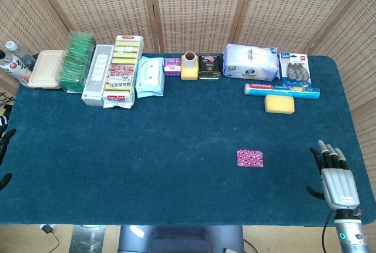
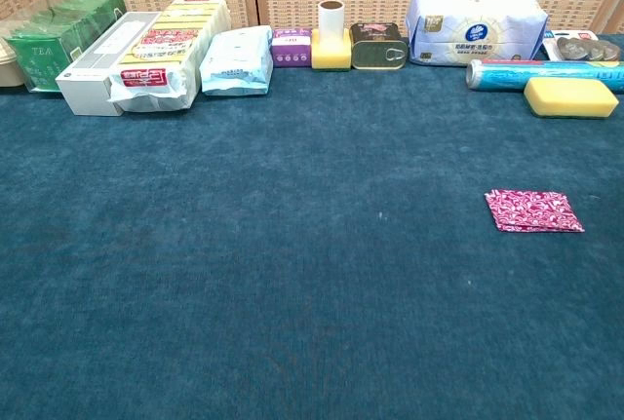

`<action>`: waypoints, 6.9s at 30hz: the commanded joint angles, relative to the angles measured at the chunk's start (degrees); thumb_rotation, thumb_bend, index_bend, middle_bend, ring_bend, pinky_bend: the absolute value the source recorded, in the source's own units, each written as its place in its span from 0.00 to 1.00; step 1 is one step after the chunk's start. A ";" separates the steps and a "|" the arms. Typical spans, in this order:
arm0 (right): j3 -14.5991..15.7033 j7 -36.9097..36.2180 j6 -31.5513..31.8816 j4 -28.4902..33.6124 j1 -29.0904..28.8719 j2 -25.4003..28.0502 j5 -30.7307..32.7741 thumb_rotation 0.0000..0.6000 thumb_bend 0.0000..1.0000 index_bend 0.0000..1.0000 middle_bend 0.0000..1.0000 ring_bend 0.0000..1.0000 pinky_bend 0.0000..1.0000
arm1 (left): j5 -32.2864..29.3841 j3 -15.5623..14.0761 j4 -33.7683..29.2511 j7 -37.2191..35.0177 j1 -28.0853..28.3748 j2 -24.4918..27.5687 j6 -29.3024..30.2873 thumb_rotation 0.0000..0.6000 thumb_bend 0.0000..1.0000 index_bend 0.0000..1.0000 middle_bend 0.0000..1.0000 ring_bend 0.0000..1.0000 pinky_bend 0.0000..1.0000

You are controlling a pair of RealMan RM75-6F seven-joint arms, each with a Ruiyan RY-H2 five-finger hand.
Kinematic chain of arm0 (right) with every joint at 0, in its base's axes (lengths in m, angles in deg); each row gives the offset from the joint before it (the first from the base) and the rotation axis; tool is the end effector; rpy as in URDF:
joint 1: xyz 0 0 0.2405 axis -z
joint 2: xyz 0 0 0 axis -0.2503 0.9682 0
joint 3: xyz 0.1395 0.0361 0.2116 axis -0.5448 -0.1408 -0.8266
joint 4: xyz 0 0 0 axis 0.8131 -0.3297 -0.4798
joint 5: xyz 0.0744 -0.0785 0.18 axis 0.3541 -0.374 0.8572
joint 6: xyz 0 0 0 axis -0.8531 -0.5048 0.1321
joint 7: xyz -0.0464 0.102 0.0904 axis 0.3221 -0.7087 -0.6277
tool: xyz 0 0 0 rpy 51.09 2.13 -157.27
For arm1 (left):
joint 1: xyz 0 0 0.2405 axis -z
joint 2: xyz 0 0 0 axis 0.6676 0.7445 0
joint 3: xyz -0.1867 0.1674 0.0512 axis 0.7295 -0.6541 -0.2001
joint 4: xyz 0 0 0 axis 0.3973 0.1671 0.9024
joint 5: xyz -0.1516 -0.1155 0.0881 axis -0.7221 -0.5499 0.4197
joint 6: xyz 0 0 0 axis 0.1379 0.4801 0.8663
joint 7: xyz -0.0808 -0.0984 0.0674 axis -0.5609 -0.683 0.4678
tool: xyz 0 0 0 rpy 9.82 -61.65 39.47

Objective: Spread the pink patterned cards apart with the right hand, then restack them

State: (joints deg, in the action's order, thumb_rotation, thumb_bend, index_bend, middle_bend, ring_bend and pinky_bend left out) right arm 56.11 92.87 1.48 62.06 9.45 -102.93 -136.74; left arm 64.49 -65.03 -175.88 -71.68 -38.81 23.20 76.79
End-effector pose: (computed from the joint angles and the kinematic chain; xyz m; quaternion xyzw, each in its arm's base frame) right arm -0.3069 -0.1787 0.1257 0.6260 -0.3669 0.3156 0.6115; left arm -0.2907 0.1671 0.1993 -0.5971 -0.3590 -0.3917 0.6009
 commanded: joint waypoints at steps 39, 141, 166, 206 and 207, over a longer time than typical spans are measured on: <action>-1.03 7.21 -30.49 5.73 -20.00 -6.18 14.68 1.00 0.05 0.15 0.08 0.00 0.00 | -3.32 1.12 -1.67 4.40 1.76 -1.17 -3.70 1.00 0.13 0.00 0.00 0.00 0.07; 3.20 16.68 -21.81 13.03 -28.98 -5.11 28.36 1.00 0.07 0.14 0.26 0.09 0.03 | -3.91 0.93 -2.32 5.26 2.65 -1.25 -4.90 1.00 0.13 0.00 0.00 0.00 0.07; 4.10 16.43 -26.37 10.06 -29.87 -5.52 33.99 1.00 0.07 0.15 0.27 0.10 0.04 | -3.62 0.62 -2.39 4.84 2.69 -0.94 -5.13 1.00 0.13 0.00 0.00 0.00 0.07; 1.02 19.40 -23.85 11.75 -34.28 -9.48 39.02 1.00 0.07 0.15 0.19 0.07 0.04 | -3.59 0.64 -2.27 4.35 2.71 -0.80 -5.06 1.00 0.13 0.00 0.00 0.00 0.07; 1.08 19.65 -23.50 12.38 -34.30 -9.25 38.88 1.00 0.07 0.15 0.19 0.07 0.04 | -3.58 0.64 -2.28 4.34 2.71 -0.81 -5.04 1.00 0.13 0.00 0.00 0.00 0.07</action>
State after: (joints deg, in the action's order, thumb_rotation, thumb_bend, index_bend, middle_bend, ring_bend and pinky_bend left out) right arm 57.12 112.16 -22.47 73.81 -24.77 -112.50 -97.69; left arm 60.91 -64.39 -178.16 -67.33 -36.11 22.39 71.75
